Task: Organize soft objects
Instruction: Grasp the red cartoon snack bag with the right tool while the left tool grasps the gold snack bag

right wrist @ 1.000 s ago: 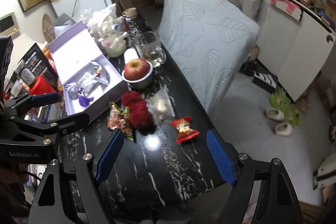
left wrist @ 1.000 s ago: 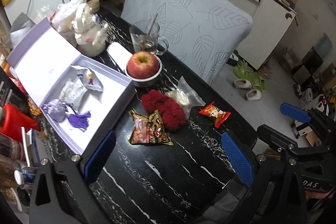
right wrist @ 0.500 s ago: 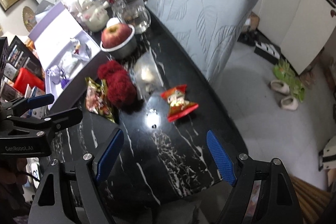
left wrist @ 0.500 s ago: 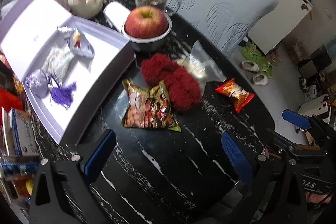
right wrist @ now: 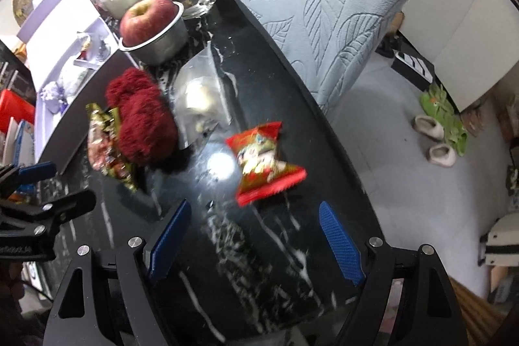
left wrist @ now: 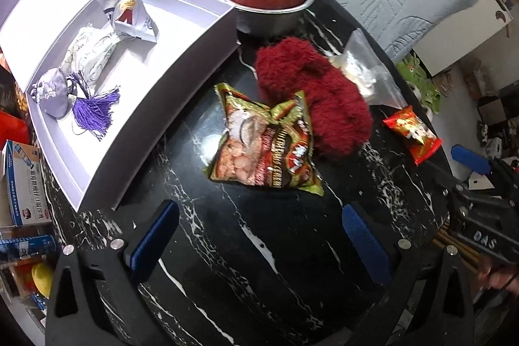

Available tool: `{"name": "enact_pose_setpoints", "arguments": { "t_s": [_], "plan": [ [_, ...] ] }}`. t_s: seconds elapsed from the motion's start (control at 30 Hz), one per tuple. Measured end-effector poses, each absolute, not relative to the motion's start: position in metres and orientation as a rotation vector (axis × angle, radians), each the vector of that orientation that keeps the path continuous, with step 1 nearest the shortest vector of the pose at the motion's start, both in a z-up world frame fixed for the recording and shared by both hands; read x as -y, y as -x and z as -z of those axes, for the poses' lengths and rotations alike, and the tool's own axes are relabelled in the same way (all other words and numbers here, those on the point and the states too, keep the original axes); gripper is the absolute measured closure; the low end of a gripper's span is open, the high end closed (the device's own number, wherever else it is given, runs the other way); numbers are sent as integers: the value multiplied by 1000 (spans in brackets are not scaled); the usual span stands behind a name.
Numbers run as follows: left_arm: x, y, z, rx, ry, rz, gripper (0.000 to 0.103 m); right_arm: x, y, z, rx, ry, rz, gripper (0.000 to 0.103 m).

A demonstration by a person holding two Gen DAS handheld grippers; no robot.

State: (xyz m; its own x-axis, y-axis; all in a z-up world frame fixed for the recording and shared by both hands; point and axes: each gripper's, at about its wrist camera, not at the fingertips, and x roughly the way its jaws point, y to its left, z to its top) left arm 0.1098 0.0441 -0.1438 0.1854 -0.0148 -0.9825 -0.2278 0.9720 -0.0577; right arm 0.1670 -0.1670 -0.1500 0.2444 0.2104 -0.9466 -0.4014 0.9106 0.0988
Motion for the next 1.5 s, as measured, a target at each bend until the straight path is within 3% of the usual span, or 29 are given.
{"name": "enact_pose_setpoints", "arguments": {
  "t_s": [0.2,0.4,0.5,1.5],
  "plan": [
    [-56,-117,154,-1395,250,-176,0,154,-192,169,-1287,233,-428,24],
    [-64,-121,156,-1386,264,-177,0,143,-204,191,-1352,285,-466,52],
    [-68,-124,158,-1384,274,-179,0,139,-204,190,-1326,330,-481,72],
    [-37,-174,208,-1416,202,-95,0,140,-205,186,-1353,285,-502,72]
  ]
}}
